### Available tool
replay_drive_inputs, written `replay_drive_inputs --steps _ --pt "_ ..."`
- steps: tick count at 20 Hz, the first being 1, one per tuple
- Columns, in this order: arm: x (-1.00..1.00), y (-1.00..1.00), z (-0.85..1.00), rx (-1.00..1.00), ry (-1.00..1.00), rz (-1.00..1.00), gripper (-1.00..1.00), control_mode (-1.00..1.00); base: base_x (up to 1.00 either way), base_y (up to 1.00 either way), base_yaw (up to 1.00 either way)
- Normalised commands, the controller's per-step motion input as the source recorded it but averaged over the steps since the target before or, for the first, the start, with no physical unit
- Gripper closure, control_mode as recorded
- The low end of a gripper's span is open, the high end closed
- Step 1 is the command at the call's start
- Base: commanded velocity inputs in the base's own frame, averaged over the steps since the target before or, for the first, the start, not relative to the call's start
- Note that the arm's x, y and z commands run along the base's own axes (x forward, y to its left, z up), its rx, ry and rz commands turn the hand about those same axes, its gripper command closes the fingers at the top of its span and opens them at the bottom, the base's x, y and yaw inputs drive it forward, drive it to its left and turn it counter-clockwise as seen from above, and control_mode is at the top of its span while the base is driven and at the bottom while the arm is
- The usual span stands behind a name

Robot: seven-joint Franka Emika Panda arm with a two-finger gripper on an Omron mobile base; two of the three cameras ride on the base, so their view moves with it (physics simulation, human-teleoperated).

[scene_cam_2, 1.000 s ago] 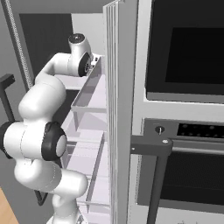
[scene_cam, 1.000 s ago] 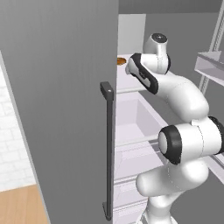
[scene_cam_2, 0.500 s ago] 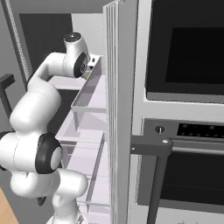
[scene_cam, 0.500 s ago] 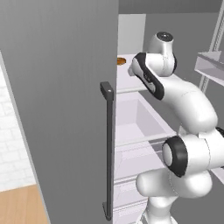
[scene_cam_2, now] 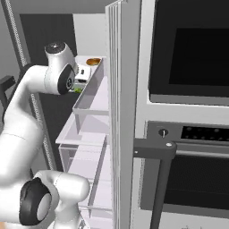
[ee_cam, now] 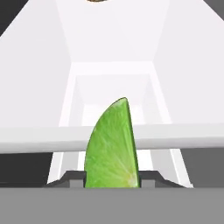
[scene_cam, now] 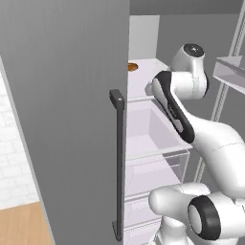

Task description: Grab a lemon wedge from the fridge and one ice cube from the ice bowl, and put them in the glass of lemonade.

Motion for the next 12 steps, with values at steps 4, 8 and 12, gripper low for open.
replay_drive_inputs --steps 4,8,12 --pt "-1.0 0.05 -0.3 0.0 0.0 0.0 1.0 -1.0 0.0 0.0 0.0" --pt "-0.86 0.0 -0.43 0.0 0.01 -0.04 1.0 -1.0 0.0 0.0 0.0" --pt "-0.54 0.0 -0.28 0.0 0.01 -0.03 1.0 -1.0 0.0 0.0 0.0"
